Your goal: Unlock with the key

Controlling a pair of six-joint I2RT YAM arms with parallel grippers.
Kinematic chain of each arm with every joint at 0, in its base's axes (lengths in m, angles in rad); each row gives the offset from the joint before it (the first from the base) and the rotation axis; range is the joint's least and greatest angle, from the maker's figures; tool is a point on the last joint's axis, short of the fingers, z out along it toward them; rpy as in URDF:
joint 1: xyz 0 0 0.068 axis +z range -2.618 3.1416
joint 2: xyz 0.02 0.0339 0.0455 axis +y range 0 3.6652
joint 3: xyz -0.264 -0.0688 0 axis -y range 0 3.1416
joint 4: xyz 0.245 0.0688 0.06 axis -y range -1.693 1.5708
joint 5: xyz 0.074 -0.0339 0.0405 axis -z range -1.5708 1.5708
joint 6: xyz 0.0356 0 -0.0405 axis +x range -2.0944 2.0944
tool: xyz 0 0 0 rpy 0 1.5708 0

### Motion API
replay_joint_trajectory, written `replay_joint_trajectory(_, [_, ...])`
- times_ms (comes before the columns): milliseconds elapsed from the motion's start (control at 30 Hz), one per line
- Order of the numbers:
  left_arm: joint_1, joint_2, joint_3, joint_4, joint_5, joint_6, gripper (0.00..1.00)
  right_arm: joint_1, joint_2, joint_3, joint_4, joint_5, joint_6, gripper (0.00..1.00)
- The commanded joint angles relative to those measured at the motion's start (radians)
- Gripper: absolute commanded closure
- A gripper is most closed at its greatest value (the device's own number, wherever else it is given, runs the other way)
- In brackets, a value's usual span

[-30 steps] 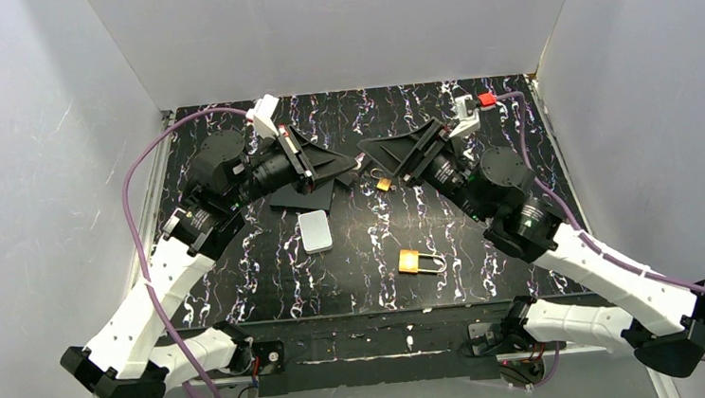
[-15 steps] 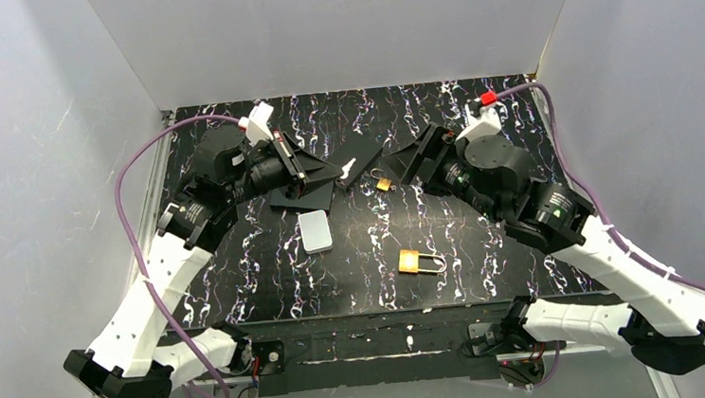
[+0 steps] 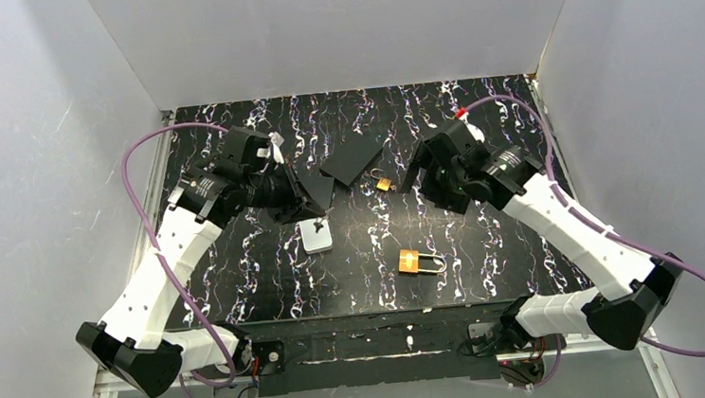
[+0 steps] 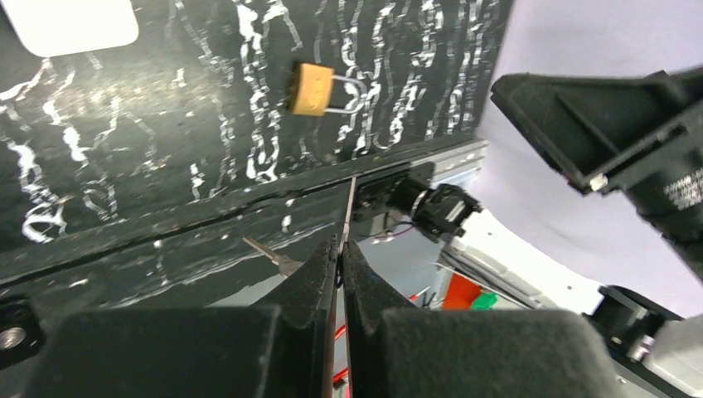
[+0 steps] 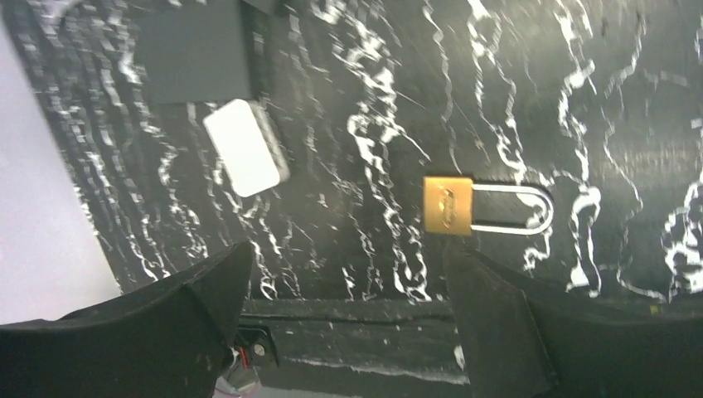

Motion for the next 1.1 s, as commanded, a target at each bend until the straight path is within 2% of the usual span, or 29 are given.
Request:
replay_joint_trajectory(0, [0.007, -0.013, 0.042, -0.149, -0.072, 0.095, 1.0, -0.097, -0.008, -0.11, -0.064, -0.192, 0.096, 0.03])
replay_joint_trajectory(67, [0.007, -0.022, 0.03, -0.148, -0.082, 0.106, 1.0, -0.112, -0.038, -0.169, -0.074, -0.174, 0.206, 0.02])
replay_joint_trajectory(167, [0.008, -0.025, 0.017, -0.15, -0.085, 0.117, 1.0, -0.113, -0.087, -0.29, -0.085, -0.181, 0.461, 0.02])
replay_joint_trajectory(333, [0.008, -0.026, 0.005, -0.153, -0.077, 0.148, 1.0, -0.111, -0.092, -0.408, -0.115, -0.197, 0.714, 0.02])
replay_joint_trajectory(467, [0.008, -0.018, 0.004, -0.16, -0.076, 0.176, 1.0, -0.106, -0.053, -0.451, -0.113, -0.173, 0.833, 0.02])
replay_joint_trajectory(800, [0.029, 0.023, 0.004, -0.168, -0.012, 0.24, 1.0, 0.059, 0.017, -0.566, 0.12, -0.048, 1.208, 0.02])
replay_joint_trajectory(1000, [0.063, 0.038, 0.004, -0.183, 0.045, 0.283, 1.0, 0.096, 0.057, -0.61, 0.221, 0.082, 1.306, 0.02])
replay_joint_trajectory(1067, [0.067, 0.036, 0.002, -0.188, 0.046, 0.291, 1.0, 0.111, 0.072, -0.6, 0.208, 0.134, 1.335, 0.02])
